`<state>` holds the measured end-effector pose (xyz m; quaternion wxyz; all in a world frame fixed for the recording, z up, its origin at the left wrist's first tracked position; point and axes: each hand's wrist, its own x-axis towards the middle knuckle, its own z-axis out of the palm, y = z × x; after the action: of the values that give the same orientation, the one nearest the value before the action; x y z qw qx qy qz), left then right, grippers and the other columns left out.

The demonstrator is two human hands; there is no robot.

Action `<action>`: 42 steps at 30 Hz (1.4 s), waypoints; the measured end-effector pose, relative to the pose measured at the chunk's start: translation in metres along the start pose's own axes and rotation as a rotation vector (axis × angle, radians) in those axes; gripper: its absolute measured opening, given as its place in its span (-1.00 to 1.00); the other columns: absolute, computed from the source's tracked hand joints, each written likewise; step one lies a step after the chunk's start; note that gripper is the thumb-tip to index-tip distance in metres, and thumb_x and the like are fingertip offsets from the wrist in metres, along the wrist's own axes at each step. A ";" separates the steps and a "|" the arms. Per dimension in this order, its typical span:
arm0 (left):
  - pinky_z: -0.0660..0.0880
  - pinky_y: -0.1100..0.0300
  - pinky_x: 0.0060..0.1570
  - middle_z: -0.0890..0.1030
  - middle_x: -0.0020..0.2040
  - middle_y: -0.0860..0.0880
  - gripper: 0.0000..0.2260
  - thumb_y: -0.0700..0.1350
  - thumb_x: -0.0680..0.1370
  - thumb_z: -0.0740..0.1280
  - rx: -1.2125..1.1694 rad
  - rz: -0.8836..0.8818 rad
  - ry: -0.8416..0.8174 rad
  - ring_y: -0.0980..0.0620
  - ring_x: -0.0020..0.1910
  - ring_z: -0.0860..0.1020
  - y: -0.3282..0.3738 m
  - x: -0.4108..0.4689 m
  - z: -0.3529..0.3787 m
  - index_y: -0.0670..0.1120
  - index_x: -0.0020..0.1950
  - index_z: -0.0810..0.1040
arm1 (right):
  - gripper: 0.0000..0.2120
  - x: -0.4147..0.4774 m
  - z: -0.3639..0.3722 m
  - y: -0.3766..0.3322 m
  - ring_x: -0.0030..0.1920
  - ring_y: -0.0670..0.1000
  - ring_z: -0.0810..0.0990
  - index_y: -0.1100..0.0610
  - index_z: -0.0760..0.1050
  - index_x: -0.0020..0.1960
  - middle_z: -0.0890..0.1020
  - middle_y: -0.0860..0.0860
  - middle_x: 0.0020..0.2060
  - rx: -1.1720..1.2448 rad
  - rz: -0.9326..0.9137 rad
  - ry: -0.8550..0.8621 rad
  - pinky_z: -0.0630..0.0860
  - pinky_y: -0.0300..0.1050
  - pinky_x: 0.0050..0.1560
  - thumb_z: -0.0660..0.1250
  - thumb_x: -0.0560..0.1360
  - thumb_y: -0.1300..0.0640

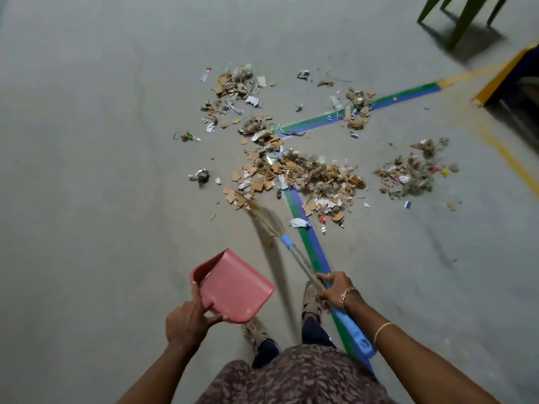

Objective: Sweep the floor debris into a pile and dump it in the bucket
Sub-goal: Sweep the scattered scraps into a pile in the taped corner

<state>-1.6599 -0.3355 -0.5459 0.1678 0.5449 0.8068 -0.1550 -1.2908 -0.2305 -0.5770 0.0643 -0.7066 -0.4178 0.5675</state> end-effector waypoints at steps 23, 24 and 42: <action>0.47 0.09 -0.25 0.71 -0.03 -0.04 0.19 0.65 0.19 0.21 0.089 -0.104 -0.035 -0.09 -0.08 0.68 0.060 -0.001 -0.023 -0.01 0.63 0.04 | -0.63 0.135 -0.076 0.001 -0.44 0.21 0.67 0.21 0.66 0.02 0.70 0.20 -0.12 0.332 0.254 0.283 0.65 0.20 -0.36 0.50 0.21 0.37; 0.44 0.10 -0.28 0.71 -0.05 -0.04 0.19 0.64 0.19 0.21 0.081 -0.093 -0.027 -0.10 -0.10 0.68 0.066 0.004 -0.027 -0.01 0.63 0.03 | -0.69 0.126 -0.091 -0.013 -0.45 0.20 0.67 0.20 0.66 -0.02 0.70 0.20 -0.14 0.353 0.241 0.318 0.65 0.22 -0.37 0.49 0.25 0.39; 0.48 0.14 -0.40 0.70 -0.13 -0.01 0.19 0.68 0.17 0.11 -0.001 -0.082 0.098 -0.06 -0.22 0.67 0.126 0.055 -0.057 -0.02 0.61 0.05 | -0.43 0.067 -0.136 -0.083 -0.53 0.19 0.60 0.27 0.50 0.34 0.63 0.34 0.02 0.413 -0.045 0.034 0.57 -0.07 -0.49 0.38 0.35 0.53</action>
<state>-1.5675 -0.2203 -0.5271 0.1218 0.5184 0.8356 -0.1345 -1.2166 -0.0807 -0.5334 0.2275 -0.6783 -0.3069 0.6277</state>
